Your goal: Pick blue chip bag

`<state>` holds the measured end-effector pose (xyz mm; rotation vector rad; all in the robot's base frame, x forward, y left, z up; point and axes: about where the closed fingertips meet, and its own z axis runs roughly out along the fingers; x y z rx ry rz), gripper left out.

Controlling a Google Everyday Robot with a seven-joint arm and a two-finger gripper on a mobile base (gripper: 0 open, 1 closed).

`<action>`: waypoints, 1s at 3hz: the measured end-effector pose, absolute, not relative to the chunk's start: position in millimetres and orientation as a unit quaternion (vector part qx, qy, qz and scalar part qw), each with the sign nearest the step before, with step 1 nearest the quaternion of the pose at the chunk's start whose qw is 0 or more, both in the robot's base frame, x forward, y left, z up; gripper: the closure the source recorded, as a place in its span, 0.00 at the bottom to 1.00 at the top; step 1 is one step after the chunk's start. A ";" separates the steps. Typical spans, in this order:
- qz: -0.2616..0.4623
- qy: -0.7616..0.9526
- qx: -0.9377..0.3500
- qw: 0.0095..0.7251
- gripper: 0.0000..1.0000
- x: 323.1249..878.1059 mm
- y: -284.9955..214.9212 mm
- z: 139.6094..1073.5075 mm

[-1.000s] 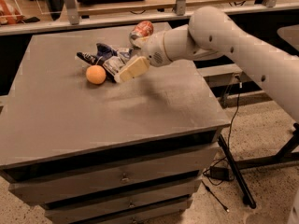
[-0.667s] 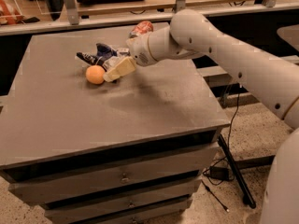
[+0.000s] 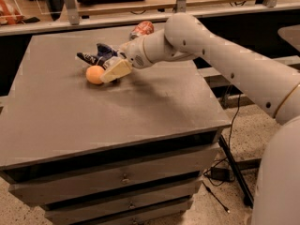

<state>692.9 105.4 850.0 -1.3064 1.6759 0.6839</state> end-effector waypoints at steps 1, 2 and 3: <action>0.280 0.672 -0.530 0.436 0.41 691.0 108.4 846.6; 0.282 0.668 -0.534 0.434 0.64 689.4 110.1 846.1; 0.281 0.667 -0.535 0.436 0.87 688.7 110.3 847.8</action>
Offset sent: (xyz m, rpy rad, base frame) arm -0.0037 0.0009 -0.0022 -0.0007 -0.0008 0.0329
